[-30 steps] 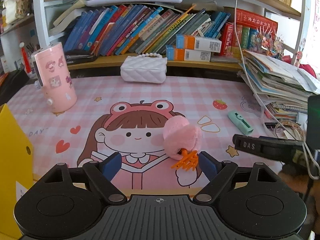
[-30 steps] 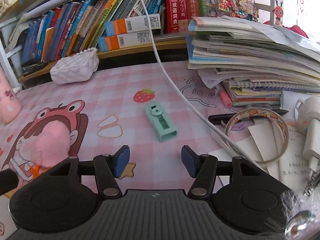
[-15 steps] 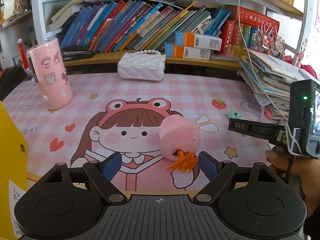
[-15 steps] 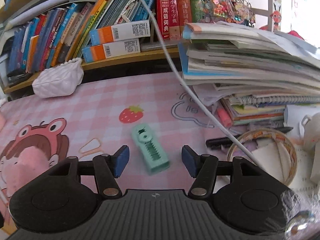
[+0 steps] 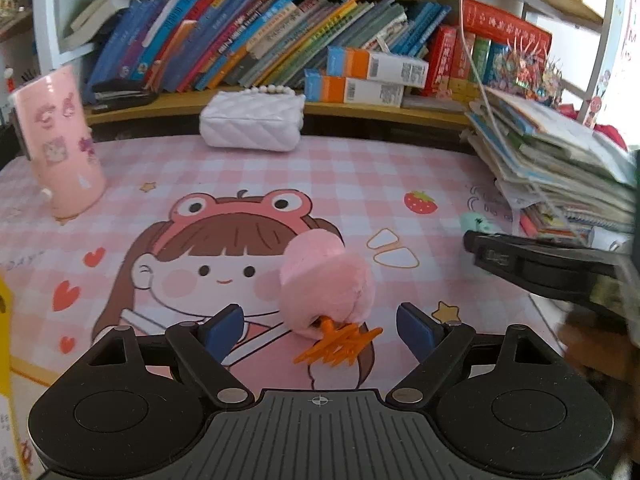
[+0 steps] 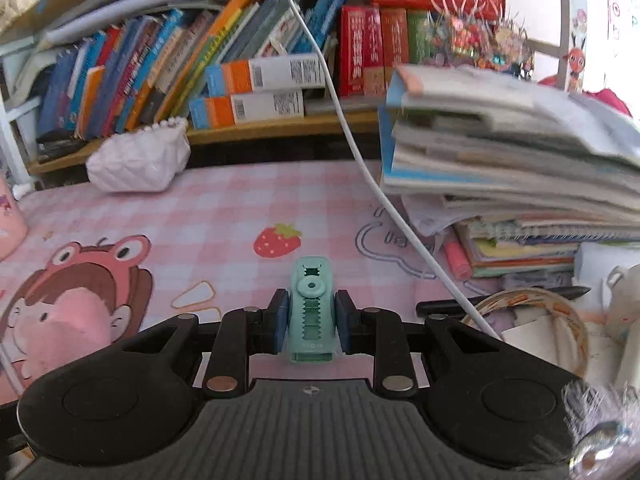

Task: Organize objects
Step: 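Grasp the pink plush chick with the left gripper while the right gripper grasps the mint-green piece, then lift the chick and green piece and carry them over the yellow box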

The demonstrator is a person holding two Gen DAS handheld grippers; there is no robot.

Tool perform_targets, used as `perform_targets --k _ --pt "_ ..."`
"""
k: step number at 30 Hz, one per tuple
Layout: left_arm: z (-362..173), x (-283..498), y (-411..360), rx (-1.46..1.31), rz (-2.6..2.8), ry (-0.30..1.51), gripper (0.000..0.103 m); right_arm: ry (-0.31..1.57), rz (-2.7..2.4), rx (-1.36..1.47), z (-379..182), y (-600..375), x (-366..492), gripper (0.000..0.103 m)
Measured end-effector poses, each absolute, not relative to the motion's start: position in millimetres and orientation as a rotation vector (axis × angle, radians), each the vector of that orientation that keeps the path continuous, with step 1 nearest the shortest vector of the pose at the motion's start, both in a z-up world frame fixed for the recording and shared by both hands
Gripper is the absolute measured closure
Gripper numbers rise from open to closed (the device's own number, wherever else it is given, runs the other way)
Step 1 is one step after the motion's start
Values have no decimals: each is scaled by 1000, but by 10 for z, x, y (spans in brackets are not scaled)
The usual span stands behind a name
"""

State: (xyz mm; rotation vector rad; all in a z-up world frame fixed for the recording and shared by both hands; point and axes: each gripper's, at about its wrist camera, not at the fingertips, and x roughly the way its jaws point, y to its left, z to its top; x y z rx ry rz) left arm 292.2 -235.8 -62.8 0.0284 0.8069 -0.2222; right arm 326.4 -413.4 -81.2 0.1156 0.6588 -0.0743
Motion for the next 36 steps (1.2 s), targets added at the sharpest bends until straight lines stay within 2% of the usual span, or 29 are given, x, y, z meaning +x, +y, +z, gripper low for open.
perform_targets --k 5,11,36 --pt "-791 3080 -2461 58 -205 836 19 657 -50 105 -712 -4094 3087 80" --pt "-875 3097 -2417 103 -204 835 60 667 -21 102 -657 -4013 2930 80" --pt "-389 1566 -1271 -108 -246 809 60 709 205 11 -373 -3212 1680 80"
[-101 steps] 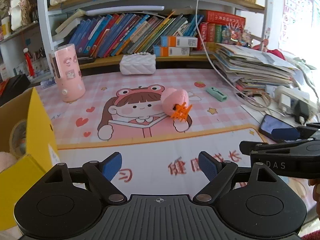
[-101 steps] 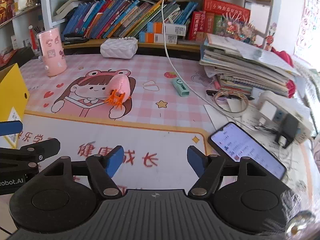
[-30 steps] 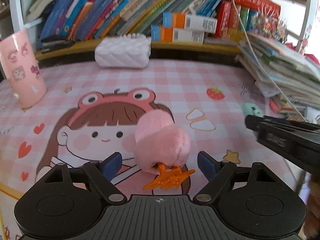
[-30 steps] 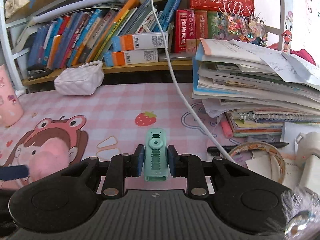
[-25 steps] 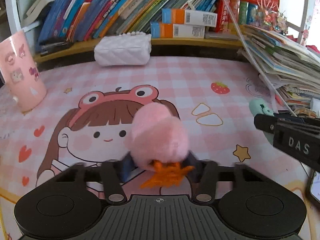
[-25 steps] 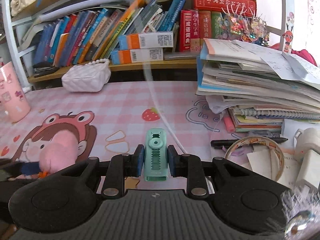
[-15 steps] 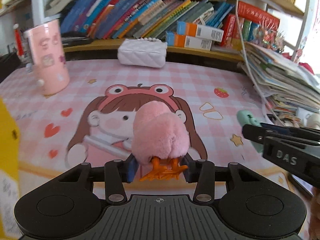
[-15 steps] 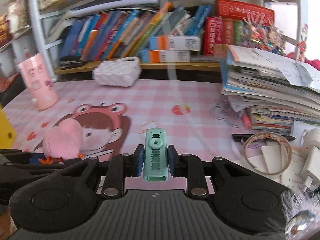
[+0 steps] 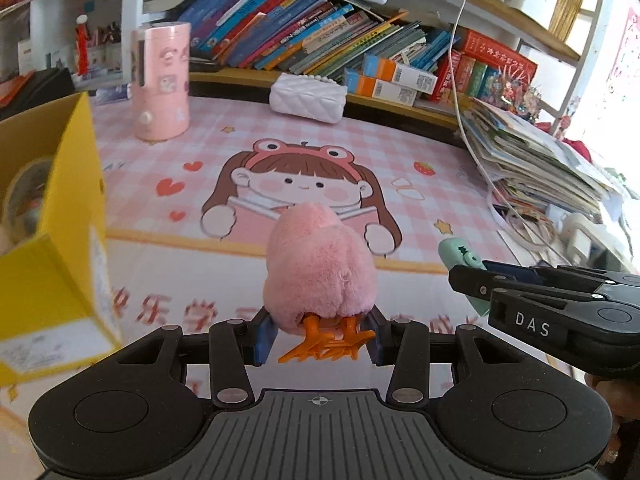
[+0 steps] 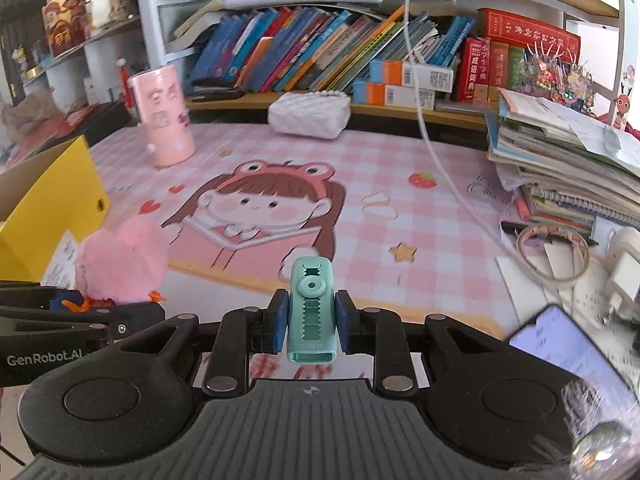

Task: Organize objects
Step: 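Lift the chick and green piece and carry them over the yellow box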

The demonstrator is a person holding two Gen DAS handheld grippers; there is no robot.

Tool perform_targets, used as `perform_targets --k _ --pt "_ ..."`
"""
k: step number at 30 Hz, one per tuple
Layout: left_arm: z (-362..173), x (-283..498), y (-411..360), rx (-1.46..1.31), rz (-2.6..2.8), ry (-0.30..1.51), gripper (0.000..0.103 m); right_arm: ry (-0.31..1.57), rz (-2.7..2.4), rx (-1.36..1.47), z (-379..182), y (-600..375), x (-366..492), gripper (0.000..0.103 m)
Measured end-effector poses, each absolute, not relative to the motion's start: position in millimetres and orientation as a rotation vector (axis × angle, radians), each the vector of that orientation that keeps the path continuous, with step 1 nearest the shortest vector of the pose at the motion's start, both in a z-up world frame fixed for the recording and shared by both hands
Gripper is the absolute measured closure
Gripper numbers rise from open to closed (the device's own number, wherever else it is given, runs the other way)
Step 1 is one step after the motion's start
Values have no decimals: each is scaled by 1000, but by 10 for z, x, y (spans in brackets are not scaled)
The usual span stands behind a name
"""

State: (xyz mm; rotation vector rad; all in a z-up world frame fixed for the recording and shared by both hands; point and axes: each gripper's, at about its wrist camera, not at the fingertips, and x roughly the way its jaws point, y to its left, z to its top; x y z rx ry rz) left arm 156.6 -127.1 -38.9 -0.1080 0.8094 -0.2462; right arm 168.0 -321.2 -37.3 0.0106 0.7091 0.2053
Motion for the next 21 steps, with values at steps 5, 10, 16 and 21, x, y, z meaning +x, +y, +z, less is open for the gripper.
perform_targets --k 5,10,16,21 --pt "-309 1263 -1079 -106 -268 791 60 717 212 -5 -292 -3059 1360 80" --pt "-267 981 -861 -104 -265 780 60 732 230 -13 -247 -2832 1063 80" --pt "-256 674 -569 -122 -243 776 60 727 255 -38 -200 -2519 777 80" --pt "-245 431 -331 -131 -220 771 60 729 284 -49 -184 -2254 570 80"
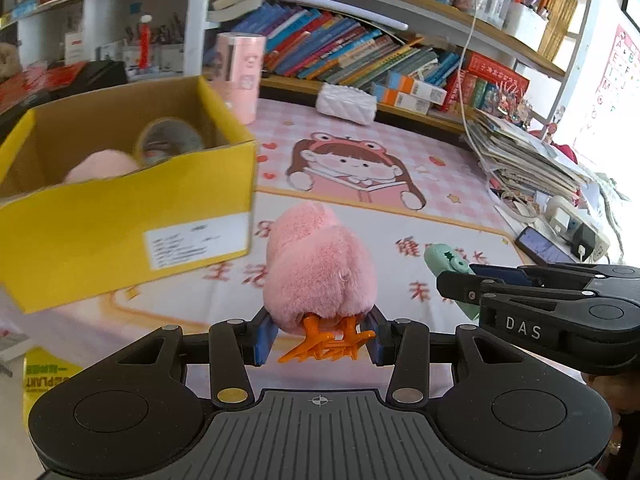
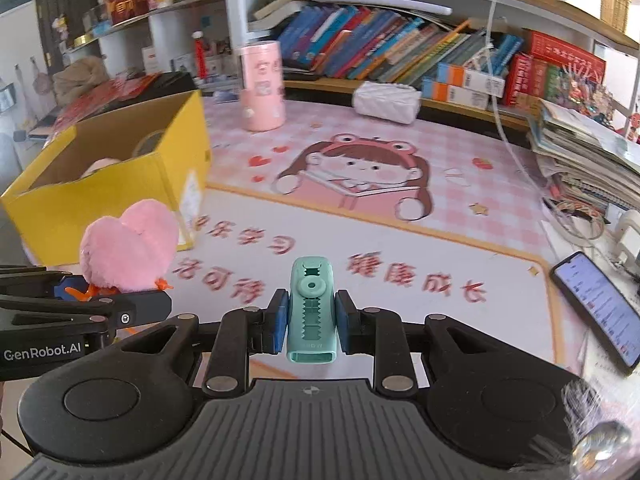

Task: Organize objects
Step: 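Lift the chick and green piece and carry them over the yellow box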

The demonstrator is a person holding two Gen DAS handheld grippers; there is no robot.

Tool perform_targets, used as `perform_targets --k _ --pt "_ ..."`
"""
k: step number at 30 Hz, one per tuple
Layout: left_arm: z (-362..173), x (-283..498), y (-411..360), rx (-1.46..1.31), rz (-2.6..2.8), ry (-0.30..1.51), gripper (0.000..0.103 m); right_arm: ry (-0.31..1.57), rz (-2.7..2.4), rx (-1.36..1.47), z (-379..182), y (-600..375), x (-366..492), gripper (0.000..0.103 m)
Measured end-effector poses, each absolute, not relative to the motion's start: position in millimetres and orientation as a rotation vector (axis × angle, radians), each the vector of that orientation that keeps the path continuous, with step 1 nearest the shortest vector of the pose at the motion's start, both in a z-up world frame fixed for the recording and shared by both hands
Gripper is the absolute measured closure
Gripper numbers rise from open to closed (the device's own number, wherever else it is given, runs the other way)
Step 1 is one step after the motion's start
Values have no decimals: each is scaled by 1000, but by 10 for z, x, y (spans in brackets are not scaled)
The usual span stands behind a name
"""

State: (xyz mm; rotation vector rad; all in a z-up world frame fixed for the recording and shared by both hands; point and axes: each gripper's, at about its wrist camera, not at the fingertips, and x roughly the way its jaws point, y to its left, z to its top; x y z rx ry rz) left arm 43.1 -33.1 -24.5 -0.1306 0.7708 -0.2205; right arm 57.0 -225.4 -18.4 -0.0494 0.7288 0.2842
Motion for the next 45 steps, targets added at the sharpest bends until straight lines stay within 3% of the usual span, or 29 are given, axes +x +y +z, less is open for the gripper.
perform_targets --k 27,45 --pt "-65 -320 665 -157 -78 675 60 677 441 -110 -94 -1125 -78 80" --pt "406 331 805 -151 0 495 60 472 514 -115 459 -849 545 80"
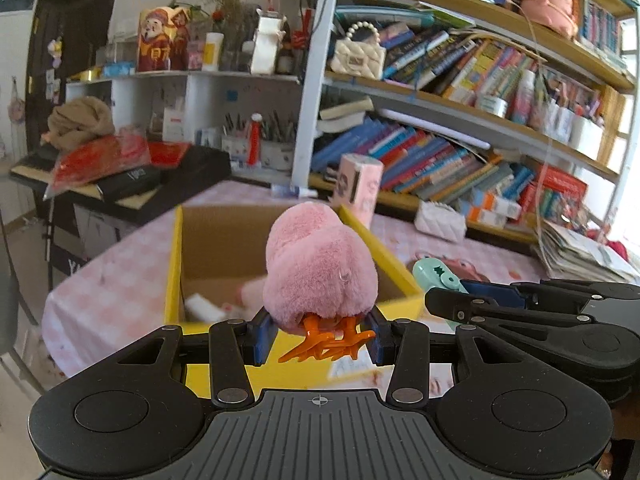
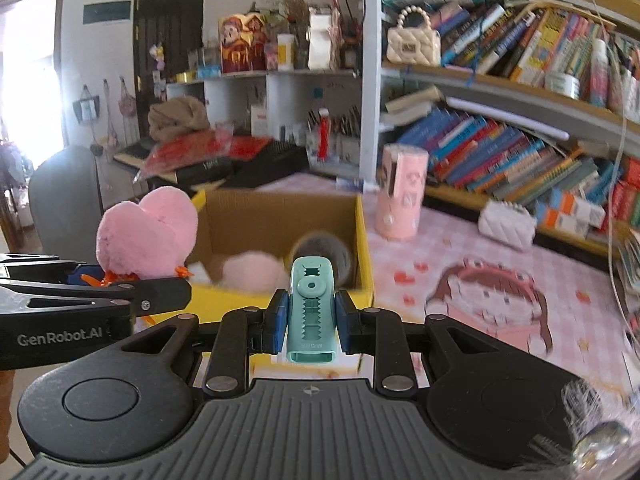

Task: Organize objects
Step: 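Lift the chick and green piece and carry them over the yellow box, then lower the chick and green piece into the box and open both grippers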

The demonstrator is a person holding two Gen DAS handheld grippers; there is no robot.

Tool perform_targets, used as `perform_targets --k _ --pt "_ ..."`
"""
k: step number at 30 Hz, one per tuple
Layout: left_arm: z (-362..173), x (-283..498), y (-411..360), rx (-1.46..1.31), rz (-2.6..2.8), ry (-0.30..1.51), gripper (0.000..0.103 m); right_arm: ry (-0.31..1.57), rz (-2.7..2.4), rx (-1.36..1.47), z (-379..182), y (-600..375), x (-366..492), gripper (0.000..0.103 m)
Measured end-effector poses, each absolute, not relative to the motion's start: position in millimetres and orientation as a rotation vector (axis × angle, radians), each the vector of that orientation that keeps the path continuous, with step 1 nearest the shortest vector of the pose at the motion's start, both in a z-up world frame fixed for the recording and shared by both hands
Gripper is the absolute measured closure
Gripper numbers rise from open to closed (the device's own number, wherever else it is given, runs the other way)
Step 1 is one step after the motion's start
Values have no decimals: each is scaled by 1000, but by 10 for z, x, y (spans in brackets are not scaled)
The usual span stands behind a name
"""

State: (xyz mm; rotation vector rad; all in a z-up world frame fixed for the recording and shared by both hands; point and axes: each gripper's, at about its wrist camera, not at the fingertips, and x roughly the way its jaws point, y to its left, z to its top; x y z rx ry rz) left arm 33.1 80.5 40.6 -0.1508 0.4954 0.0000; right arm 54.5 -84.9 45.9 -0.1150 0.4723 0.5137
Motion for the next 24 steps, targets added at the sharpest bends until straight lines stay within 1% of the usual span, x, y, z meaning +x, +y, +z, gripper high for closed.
perform_targets --k 7,16,24 --pt "306 736 805 -139 68 531 60 452 573 -132 486 -742 1010 80" --pt "107 1165 794 -102 148 622 60 471 651 -163 357 -633 1582 80" --pt "-50 1465 766 -71 187 707 60 503 756 -280 182 -441 1968 80"
